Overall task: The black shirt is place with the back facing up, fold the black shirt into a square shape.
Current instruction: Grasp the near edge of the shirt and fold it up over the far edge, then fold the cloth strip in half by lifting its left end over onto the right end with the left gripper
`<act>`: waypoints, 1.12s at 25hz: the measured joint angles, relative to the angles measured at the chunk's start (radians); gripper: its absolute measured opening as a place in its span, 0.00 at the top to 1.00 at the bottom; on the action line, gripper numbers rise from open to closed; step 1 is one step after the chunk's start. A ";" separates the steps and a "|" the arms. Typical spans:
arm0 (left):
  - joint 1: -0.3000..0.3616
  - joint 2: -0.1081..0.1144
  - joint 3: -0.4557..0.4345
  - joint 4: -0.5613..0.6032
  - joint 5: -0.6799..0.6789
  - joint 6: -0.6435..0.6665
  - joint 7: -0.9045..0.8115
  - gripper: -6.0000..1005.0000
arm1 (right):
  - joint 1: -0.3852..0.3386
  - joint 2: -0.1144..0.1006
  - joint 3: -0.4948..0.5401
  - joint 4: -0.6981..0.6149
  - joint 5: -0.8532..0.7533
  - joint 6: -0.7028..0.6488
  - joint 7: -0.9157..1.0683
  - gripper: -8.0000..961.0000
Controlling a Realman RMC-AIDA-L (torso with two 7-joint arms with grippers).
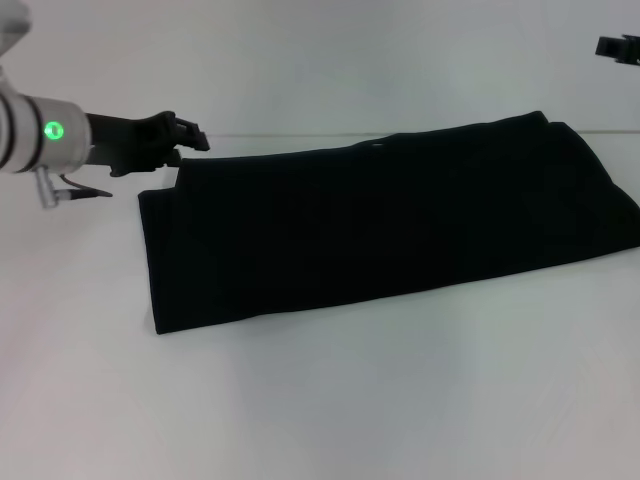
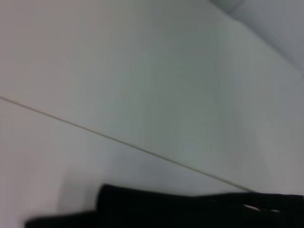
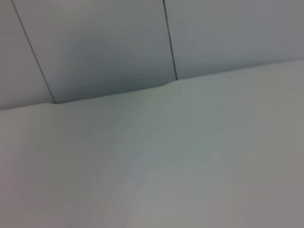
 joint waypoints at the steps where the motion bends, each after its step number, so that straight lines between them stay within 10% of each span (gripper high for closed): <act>1: 0.023 0.004 -0.012 0.008 -0.051 0.037 0.025 0.61 | -0.025 0.001 0.020 -0.030 0.022 -0.054 -0.010 0.60; 9: 0.150 0.037 -0.234 -0.116 -0.361 0.356 0.260 0.56 | -0.311 0.019 0.146 -0.051 0.516 -0.566 -0.325 0.14; 16: 0.280 0.009 -0.361 -0.194 -0.354 0.527 0.194 0.56 | -0.452 0.021 0.375 0.164 0.732 -1.016 -0.504 0.12; 28: 0.371 -0.031 -0.366 -0.200 -0.271 0.453 0.019 0.55 | -0.446 0.039 0.484 0.187 0.730 -1.102 -0.494 0.11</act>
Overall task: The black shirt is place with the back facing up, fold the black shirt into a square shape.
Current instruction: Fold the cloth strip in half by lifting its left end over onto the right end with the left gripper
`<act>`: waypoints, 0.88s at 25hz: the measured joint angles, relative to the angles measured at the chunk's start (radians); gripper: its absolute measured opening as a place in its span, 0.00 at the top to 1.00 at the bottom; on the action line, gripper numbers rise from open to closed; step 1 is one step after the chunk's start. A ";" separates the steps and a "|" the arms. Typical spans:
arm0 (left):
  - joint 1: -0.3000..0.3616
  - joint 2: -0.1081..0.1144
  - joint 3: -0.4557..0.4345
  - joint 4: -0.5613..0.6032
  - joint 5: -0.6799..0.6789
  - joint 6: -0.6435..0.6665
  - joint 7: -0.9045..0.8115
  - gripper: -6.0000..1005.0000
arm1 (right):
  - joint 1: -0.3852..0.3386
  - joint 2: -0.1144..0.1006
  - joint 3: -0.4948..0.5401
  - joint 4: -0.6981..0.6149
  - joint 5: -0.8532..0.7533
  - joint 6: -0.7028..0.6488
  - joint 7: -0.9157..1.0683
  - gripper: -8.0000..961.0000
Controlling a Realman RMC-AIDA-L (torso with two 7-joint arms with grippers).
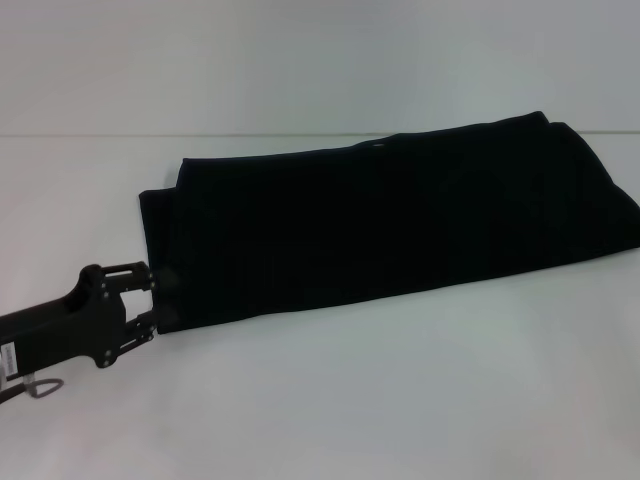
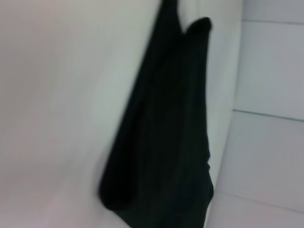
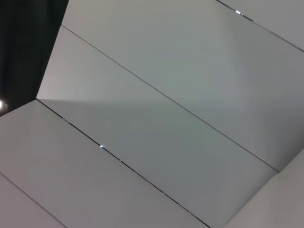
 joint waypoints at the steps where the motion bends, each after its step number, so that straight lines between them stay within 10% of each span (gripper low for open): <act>1: 0.006 -0.002 0.000 0.000 0.001 -0.006 -0.011 0.55 | 0.001 0.000 0.000 0.001 0.000 -0.002 0.000 0.11; 22: -0.001 -0.010 0.002 -0.048 0.057 -0.121 -0.052 0.55 | 0.004 -0.010 0.011 0.002 0.006 -0.011 0.011 0.11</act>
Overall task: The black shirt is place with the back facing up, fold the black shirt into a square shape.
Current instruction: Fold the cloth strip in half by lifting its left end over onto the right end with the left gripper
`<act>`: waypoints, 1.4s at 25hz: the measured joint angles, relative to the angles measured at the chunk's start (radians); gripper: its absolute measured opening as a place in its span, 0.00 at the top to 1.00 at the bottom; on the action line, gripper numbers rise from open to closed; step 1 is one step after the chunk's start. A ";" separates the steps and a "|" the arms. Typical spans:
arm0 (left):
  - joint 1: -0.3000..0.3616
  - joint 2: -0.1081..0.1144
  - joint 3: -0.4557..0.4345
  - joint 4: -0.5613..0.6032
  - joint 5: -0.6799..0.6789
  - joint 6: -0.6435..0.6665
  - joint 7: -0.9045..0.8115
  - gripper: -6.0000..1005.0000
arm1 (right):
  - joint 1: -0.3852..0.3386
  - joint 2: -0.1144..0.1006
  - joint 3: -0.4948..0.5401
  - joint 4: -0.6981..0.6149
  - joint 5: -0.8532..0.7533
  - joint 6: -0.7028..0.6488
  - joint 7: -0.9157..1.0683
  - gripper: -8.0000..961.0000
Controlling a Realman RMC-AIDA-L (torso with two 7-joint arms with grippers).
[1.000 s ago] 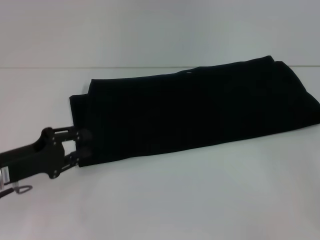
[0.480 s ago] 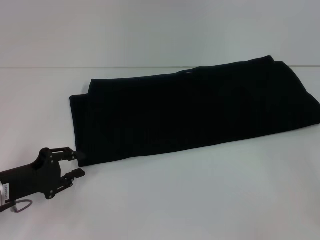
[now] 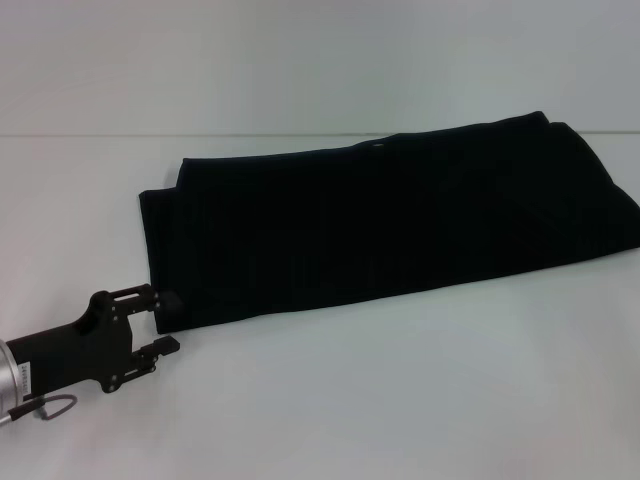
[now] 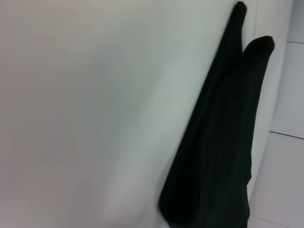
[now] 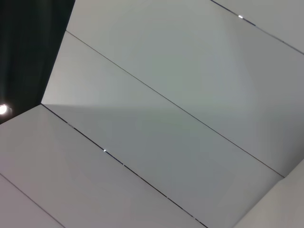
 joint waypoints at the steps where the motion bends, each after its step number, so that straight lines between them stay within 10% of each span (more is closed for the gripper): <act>1: 0.000 0.000 -0.003 -0.007 0.000 -0.005 -0.003 0.55 | 0.000 0.000 0.000 0.000 0.000 0.000 0.000 0.11; 6: 0.004 -0.010 -0.023 -0.022 -0.001 -0.037 -0.011 0.41 | 0.000 0.000 0.001 0.000 0.002 -0.001 0.000 0.11; 35: -0.127 -0.046 -0.014 -0.086 -0.027 -0.225 0.014 0.42 | -0.017 -0.001 0.022 0.000 0.002 -0.027 0.000 0.11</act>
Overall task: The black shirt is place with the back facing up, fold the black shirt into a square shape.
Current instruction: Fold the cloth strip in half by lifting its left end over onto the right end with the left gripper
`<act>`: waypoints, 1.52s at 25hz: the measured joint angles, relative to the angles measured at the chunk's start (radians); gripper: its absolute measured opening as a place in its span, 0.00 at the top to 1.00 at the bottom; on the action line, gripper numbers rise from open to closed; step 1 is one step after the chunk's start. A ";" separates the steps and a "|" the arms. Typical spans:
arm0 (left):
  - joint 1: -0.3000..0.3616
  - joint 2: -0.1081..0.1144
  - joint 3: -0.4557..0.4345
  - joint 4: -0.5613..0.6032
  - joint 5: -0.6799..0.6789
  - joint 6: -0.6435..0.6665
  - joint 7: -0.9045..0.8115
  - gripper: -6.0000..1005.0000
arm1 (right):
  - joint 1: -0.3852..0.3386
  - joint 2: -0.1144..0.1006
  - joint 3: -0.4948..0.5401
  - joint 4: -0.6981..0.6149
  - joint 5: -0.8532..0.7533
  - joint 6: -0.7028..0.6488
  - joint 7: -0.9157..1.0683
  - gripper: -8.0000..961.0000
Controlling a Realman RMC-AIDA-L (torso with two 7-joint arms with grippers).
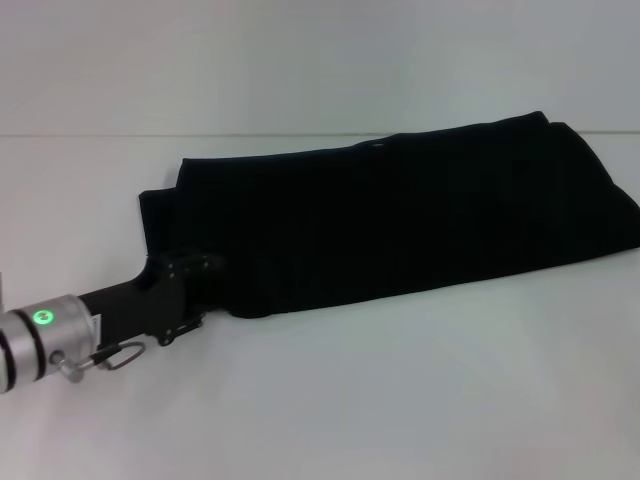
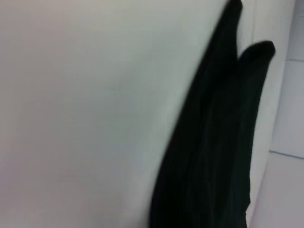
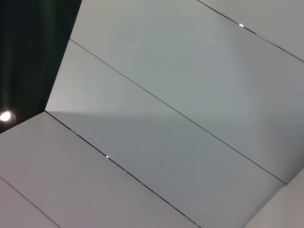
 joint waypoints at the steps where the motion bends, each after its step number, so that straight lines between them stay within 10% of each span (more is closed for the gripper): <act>1: -0.007 -0.001 0.000 -0.004 -0.001 -0.002 0.009 0.42 | -0.001 0.000 0.002 0.000 0.000 -0.003 0.000 0.11; 38: 0.030 0.049 0.011 0.009 0.041 0.010 -0.027 0.42 | 0.010 0.000 0.021 0.000 0.000 0.016 0.000 0.11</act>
